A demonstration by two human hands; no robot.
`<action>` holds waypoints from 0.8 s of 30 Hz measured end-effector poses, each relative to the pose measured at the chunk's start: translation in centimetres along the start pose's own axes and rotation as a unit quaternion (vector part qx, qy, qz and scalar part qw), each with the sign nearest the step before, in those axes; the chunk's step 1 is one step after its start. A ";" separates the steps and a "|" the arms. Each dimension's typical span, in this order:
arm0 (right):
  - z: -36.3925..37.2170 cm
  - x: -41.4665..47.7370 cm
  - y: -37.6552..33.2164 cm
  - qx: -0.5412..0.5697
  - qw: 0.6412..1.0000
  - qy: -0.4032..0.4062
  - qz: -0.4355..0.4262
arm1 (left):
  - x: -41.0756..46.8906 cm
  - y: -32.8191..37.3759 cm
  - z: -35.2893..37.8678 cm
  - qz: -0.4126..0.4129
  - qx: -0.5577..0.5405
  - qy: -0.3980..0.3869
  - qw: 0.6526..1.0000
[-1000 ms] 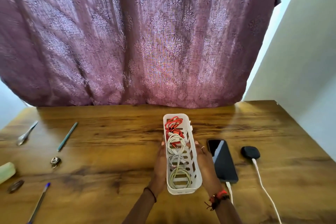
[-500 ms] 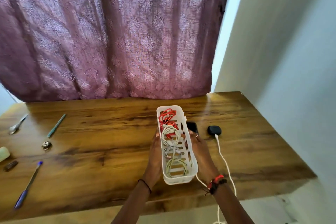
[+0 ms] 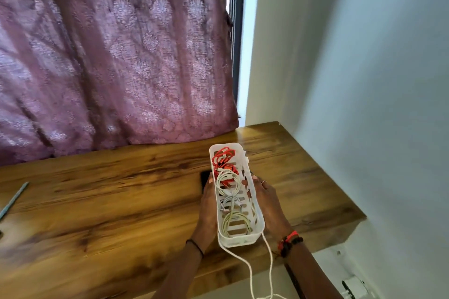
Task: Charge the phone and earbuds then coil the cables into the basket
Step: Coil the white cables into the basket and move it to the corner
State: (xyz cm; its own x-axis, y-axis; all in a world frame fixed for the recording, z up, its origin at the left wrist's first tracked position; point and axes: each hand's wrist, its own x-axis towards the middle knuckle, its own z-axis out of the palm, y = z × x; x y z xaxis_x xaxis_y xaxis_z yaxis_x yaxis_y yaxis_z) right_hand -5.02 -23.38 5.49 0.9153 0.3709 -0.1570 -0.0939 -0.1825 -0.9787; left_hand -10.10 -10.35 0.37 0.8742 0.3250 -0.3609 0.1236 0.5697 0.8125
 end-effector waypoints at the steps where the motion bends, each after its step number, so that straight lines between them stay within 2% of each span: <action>1: -0.8 0.7 0.0 0.004 1.000 0.008 0.003 | 0.6 -0.1 0.8 0.006 0.045 0.034 0.998; 3: -2.8 2.2 0.2 0.007 1.000 0.024 0.005 | 1.7 -0.5 2.4 0.040 0.071 0.059 0.995; 9: -8.5 7.4 0.5 0.012 0.998 0.051 0.032 | 7.5 -2.0 7.7 0.032 0.103 0.081 0.991; 13: -11.3 10.7 1.1 -0.005 0.998 0.032 0.047 | 9.6 -1.4 11.8 0.001 0.052 0.061 0.997; 16: -13.0 12.6 1.3 -0.033 0.998 0.041 0.042 | 11.9 -2.1 13.1 -0.027 0.032 0.010 0.999; 18: -13.7 13.6 1.4 -0.041 0.998 0.042 0.036 | 13.8 -3.2 13.4 -0.037 0.037 0.032 0.998; 19: -14.0 14.0 1.5 -0.044 0.998 0.044 0.032 | 15.1 -4.0 13.6 -0.043 0.020 0.017 0.999; 22: -14.7 15.9 1.8 -0.050 0.997 0.044 0.033 | 15.2 -3.2 15.3 -0.027 0.073 0.024 0.997; 24: -15.1 17.2 2.2 -0.053 0.997 0.046 0.035 | 16.0 -3.5 15.4 -0.032 0.051 0.012 0.998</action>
State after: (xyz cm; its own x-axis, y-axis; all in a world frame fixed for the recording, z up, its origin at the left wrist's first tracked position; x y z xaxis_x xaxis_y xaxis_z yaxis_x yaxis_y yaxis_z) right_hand 16.41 -31.21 2.62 0.9404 0.2694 -0.2076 -0.1223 -0.3015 -0.9456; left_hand 10.71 -18.75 -1.22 0.8513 0.3087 -0.4242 0.2279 0.5107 0.8290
